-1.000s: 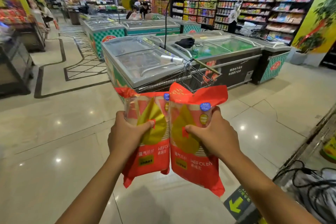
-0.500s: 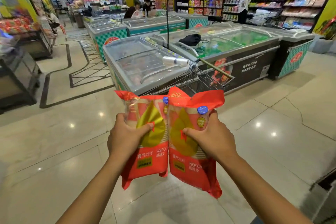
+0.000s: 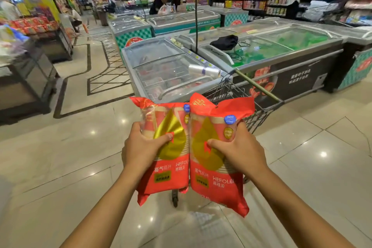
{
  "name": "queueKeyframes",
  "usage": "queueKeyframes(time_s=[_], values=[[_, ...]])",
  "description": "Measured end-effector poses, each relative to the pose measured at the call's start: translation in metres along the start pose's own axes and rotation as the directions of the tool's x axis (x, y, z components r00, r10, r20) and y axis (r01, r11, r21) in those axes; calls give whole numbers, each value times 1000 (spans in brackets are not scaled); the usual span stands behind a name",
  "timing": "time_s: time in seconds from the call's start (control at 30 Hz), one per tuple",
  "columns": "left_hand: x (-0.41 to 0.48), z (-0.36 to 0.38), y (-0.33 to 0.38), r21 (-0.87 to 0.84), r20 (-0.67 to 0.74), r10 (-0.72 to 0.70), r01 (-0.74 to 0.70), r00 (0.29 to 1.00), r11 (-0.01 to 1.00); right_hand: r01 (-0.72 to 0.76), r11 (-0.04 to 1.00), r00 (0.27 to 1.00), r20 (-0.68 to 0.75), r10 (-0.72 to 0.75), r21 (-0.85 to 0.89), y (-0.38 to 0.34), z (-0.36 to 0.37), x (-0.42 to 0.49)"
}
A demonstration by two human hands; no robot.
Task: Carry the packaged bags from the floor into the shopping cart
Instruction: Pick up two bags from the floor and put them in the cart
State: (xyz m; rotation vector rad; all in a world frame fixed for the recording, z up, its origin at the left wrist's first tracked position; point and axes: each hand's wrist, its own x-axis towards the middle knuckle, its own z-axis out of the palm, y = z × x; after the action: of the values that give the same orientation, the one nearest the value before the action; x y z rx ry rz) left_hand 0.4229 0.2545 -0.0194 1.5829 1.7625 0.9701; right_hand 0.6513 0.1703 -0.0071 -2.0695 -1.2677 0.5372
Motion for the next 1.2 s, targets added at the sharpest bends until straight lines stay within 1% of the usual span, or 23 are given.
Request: queueKeyframes(time_s=[0.2, 0.4, 0.5, 0.63, 0.77, 0.93, 1.0, 1.07, 1.17, 1.2], values=[[79, 31, -8, -66, 20, -34, 36, 999, 997, 25, 1000, 1000, 7, -25, 13, -7, 26, 85], [192, 65, -17, -147, 48, -90, 96, 995, 985, 84, 996, 996, -22, -85, -38, -31, 64, 189], [240, 76, -22, -154, 60, -98, 106, 993, 982, 79, 997, 997, -7, -79, -14, -40, 79, 241], [294, 90, -32, -136, 83, -111, 122, 990, 983, 37, 993, 998, 43, -42, 114, -41, 97, 304], [336, 109, -48, -148, 118, -180, 196, 977, 969, -18, 983, 996, 91, 2, 182, -30, 114, 355], [381, 151, -79, -151, 130, -272, 290, 953, 945, -100, 954, 975, 219, 38, 283, 1, 152, 418], [397, 172, -94, -149, 129, -319, 337, 939, 930, -149, 945, 956, 287, 62, 292, 16, 173, 445], [412, 197, -110, -137, 117, -370, 384, 922, 913, -199, 943, 933, 345, 100, 267, 36, 198, 475], [435, 240, -136, -56, 84, -464, 469, 882, 882, -283, 935, 893, 415, 175, 213, 74, 244, 521], [443, 254, -145, -37, 76, -490, 494, 868, 869, -290, 937, 884, 429, 184, 196, 88, 260, 536]])
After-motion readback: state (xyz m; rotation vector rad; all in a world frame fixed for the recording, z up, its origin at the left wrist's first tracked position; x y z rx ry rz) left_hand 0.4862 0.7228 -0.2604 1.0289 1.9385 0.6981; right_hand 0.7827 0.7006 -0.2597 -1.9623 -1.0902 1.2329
